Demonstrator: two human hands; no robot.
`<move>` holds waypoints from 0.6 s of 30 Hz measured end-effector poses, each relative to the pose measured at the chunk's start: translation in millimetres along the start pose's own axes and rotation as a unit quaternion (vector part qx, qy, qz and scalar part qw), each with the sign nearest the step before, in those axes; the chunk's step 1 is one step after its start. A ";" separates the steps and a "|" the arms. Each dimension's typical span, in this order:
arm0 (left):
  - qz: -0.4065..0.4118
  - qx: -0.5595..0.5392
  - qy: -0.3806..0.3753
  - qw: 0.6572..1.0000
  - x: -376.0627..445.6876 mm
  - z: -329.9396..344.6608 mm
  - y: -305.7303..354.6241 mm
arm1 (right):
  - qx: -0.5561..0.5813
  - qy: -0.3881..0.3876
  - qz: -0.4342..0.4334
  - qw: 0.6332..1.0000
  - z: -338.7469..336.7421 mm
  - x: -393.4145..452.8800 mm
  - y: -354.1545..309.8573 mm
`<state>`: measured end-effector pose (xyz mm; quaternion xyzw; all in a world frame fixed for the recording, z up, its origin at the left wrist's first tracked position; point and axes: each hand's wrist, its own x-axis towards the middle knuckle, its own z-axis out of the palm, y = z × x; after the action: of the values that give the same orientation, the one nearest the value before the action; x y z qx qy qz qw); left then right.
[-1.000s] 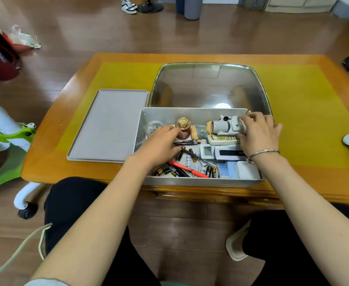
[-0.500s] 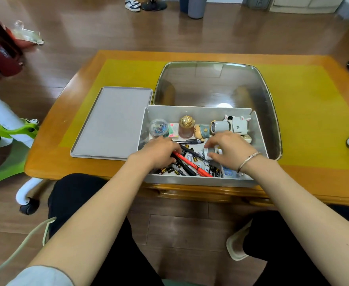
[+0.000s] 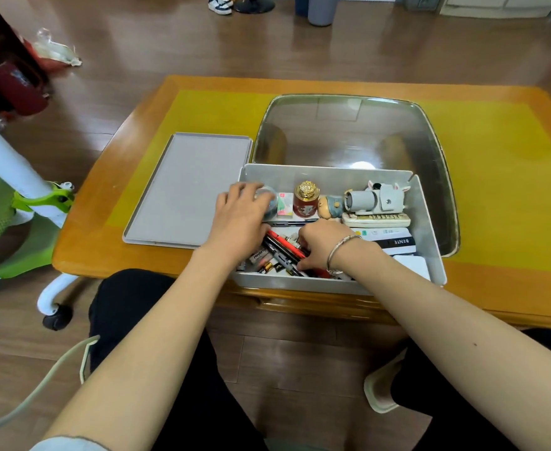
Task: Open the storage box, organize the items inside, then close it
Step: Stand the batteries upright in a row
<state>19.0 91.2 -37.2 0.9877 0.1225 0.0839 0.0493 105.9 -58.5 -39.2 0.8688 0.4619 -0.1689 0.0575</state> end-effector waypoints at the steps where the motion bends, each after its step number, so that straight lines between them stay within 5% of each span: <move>1: -0.037 -0.027 0.024 0.999 -4.4 -1.2 -2.1 | 0.011 -0.009 0.000 1.000 1.1 1.8 -1.7; 3: -0.122 -0.100 0.051 0.986 -14.2 -1.9 -6.9 | 0.029 -0.024 0.003 0.999 2.6 3.3 -5.7; 6: -0.200 -0.141 -0.007 0.970 -24.0 3.5 -12.6 | 0.061 -0.022 0.008 0.998 5.3 3.9 -9.7; 11: -0.188 -0.116 -0.029 0.975 -24.4 8.8 -11.2 | 0.123 0.012 0.037 0.992 -3.4 -4.3 -4.9; 18: -0.197 -0.111 -0.002 0.974 -23.1 14.4 -3.3 | 0.133 0.158 0.098 0.973 -42.5 -20.1 45.4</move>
<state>-1.2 87.5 -55.3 0.9326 0.3047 0.0834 0.1747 143.0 -89.0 5.1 0.9253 0.3514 -0.0828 -0.1164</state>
